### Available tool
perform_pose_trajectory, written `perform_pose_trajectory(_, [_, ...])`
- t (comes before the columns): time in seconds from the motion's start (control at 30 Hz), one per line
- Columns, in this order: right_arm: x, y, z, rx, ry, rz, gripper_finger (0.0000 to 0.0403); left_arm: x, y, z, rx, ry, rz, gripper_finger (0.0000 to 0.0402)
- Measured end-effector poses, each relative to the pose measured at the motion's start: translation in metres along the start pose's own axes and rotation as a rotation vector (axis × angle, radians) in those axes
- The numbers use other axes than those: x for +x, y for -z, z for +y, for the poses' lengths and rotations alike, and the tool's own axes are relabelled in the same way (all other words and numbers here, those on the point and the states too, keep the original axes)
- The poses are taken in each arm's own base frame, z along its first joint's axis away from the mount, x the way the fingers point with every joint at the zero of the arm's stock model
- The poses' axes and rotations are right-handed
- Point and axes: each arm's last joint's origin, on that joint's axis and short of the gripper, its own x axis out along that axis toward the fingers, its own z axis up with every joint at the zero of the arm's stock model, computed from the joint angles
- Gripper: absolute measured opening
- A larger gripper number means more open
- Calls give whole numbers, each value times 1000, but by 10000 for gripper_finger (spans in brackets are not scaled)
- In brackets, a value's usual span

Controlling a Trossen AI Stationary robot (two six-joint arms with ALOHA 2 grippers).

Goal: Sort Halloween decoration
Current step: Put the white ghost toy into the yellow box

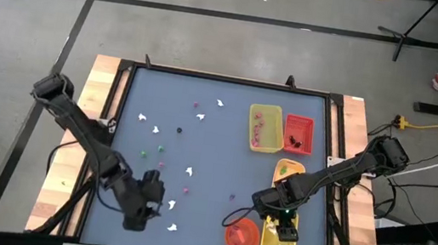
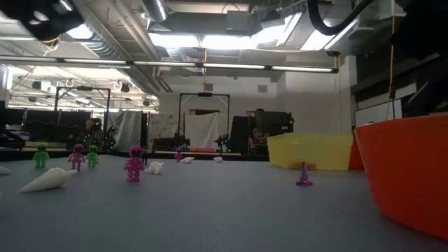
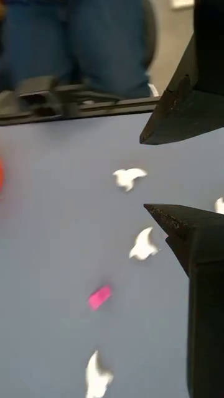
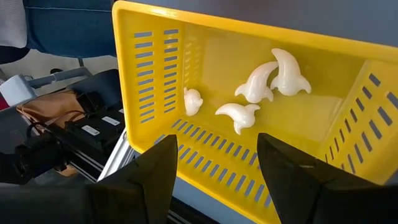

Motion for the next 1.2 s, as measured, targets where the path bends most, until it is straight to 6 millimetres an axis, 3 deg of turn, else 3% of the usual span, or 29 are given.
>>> perform_pose_trajectory(0.3, [0, 0, 0, 0, 0, 0, 221, 22, 38, -25, 122, -6, 114, 149])
perform_pose_trajectory(0.6, [0, -1, -1, 18, 37, -17, 221, 45, 63, -32, 199, -84, 157, 149])
perform_pose_trajectory(0.97, [0, -1, -2, 52, 61, -29, 221, 42, 82, -24, 22, -293, 143, 149])
perform_pose_trajectory(1.2, [0, -1, -2, 52, 61, -30, 221, 43, 87, -26, -18, -305, 137, 149])
